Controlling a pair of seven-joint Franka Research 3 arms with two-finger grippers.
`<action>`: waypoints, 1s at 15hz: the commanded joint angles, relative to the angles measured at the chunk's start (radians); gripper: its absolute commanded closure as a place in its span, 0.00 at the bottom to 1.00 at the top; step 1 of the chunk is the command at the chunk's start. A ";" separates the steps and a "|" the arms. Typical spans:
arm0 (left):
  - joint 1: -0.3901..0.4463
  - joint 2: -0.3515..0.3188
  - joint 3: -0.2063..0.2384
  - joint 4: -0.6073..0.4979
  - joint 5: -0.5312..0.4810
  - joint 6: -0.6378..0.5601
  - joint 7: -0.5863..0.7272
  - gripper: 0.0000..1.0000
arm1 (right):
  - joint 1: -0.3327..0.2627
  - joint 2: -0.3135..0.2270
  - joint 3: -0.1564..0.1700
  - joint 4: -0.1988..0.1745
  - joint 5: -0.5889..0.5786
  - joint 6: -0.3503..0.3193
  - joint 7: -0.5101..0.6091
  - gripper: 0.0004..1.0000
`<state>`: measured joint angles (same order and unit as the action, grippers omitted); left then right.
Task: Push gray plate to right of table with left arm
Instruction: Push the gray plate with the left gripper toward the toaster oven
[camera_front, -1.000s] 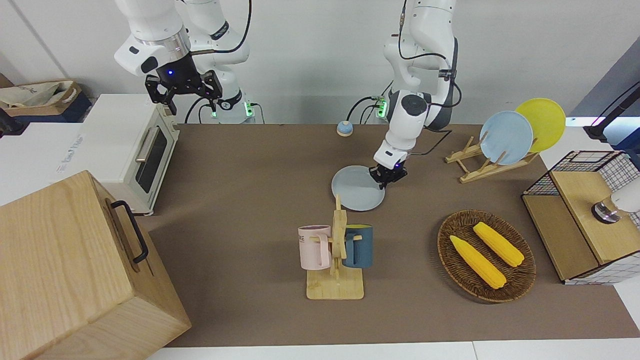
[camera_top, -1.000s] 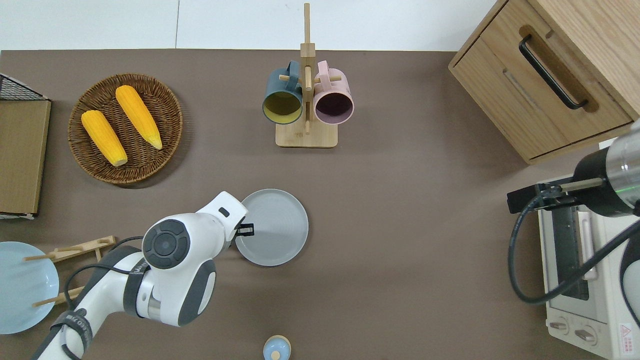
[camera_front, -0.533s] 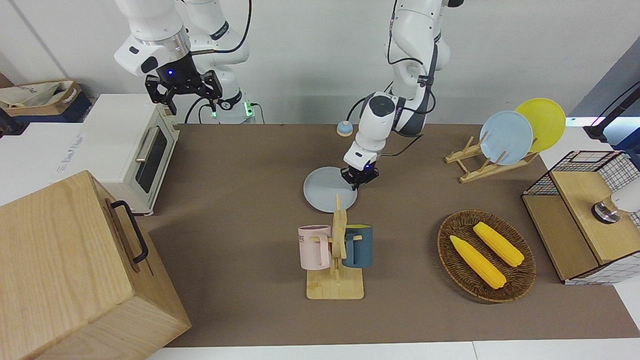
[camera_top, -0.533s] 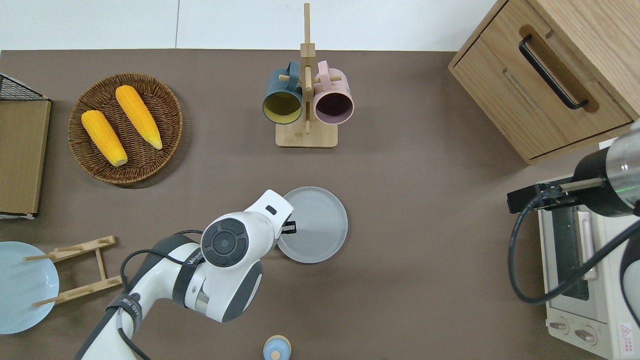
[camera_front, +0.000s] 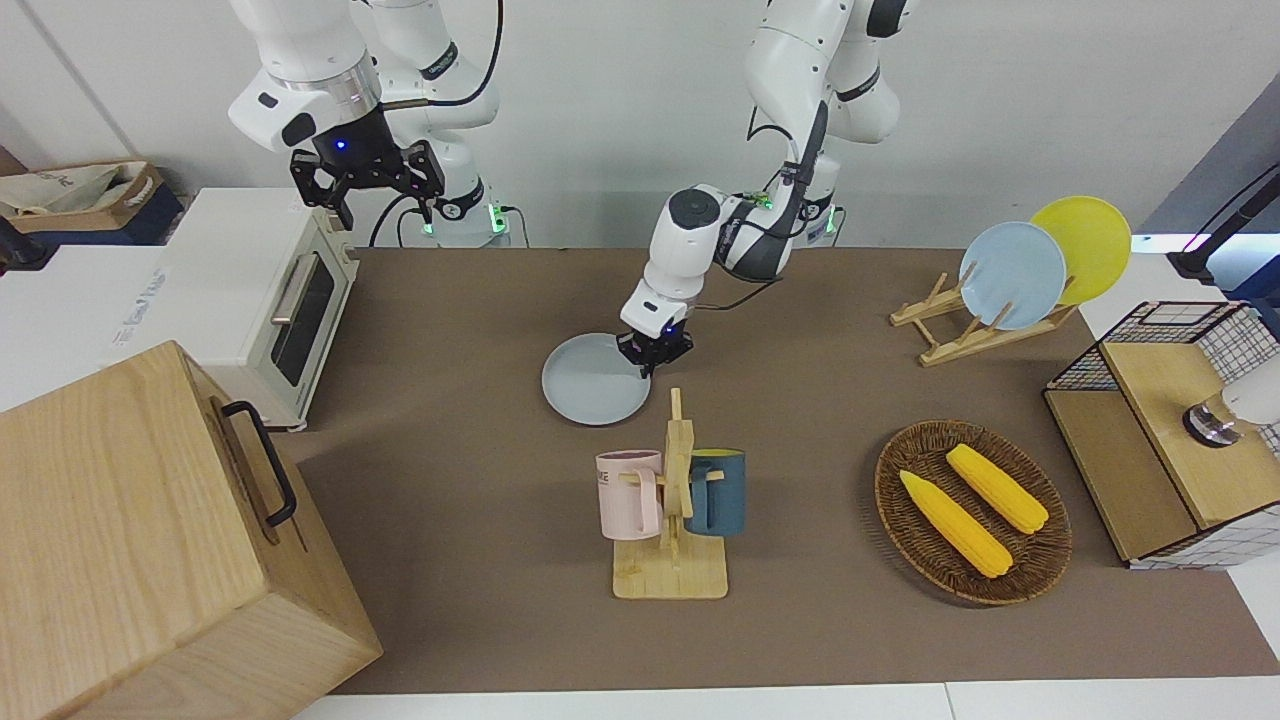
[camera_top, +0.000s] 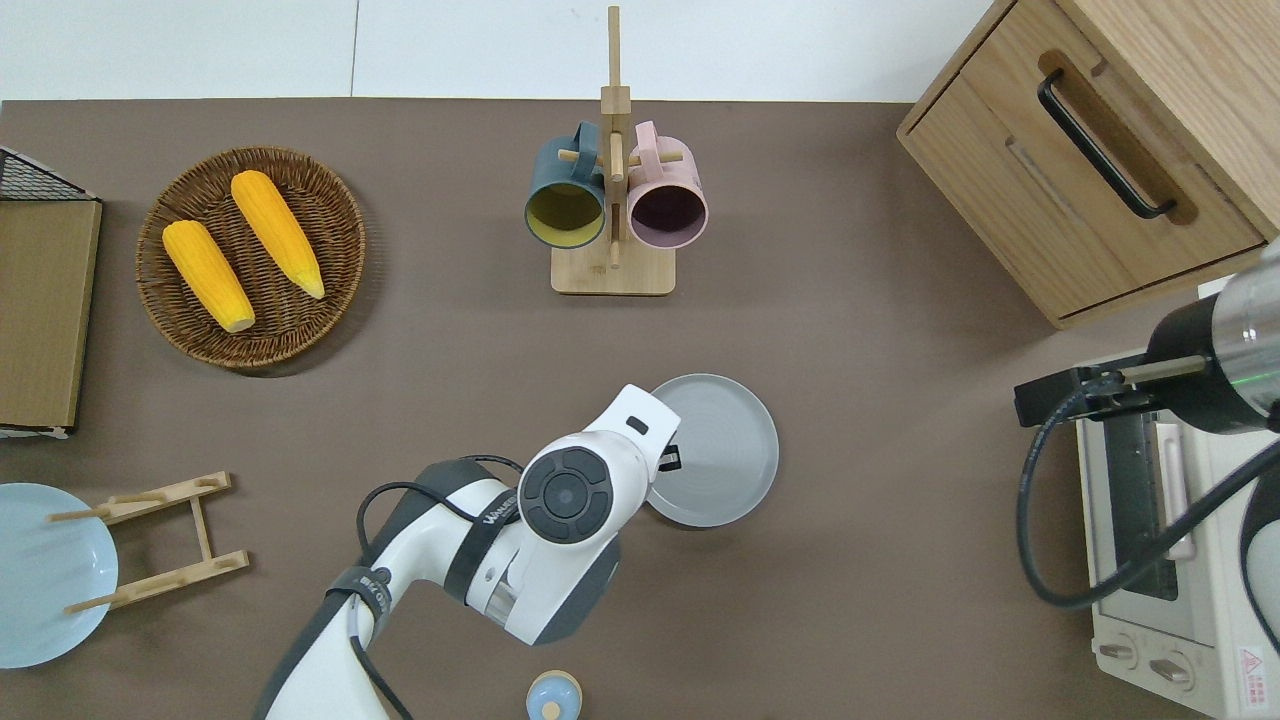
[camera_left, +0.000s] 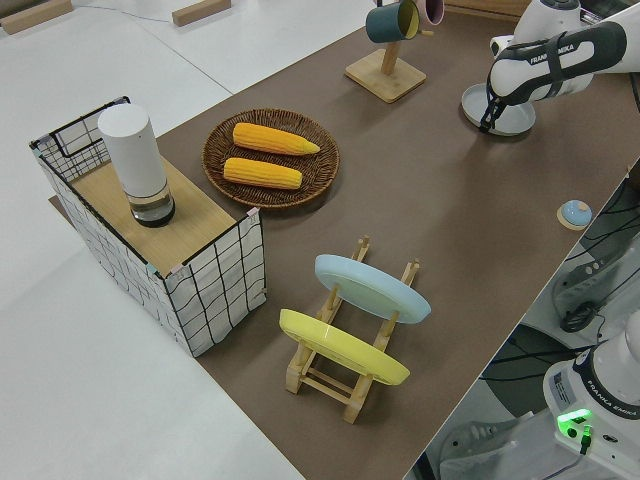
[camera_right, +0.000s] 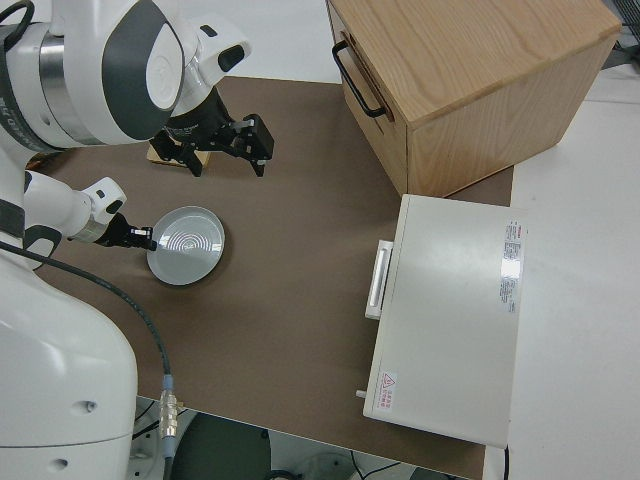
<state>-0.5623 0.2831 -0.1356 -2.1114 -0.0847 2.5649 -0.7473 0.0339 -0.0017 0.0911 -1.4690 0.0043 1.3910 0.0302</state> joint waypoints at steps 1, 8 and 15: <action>-0.070 0.103 0.005 0.096 -0.014 0.014 -0.072 1.00 | -0.011 -0.008 0.006 0.001 0.008 -0.012 -0.001 0.02; -0.153 0.166 0.005 0.211 -0.004 0.006 -0.190 1.00 | -0.011 -0.008 0.004 0.001 0.008 -0.012 -0.001 0.02; -0.160 0.159 0.007 0.211 -0.003 0.001 -0.188 0.70 | -0.011 -0.008 0.006 -0.001 0.008 -0.012 -0.001 0.02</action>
<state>-0.7076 0.4251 -0.1410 -1.9184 -0.0847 2.5698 -0.9245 0.0339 -0.0017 0.0911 -1.4690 0.0042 1.3910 0.0302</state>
